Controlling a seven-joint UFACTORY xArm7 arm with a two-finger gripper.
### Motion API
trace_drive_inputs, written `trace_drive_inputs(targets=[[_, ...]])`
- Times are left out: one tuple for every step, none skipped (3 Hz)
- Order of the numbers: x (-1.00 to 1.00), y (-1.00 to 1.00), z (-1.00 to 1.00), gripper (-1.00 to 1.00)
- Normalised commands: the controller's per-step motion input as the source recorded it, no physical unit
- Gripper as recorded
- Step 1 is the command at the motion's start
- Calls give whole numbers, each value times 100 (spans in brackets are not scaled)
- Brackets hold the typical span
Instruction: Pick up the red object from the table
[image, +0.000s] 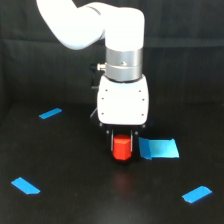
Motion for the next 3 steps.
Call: trace_drive_inputs(targets=[[-25,7,90,-100],[-2,4,97,-99],[-6,-1,100,-93]])
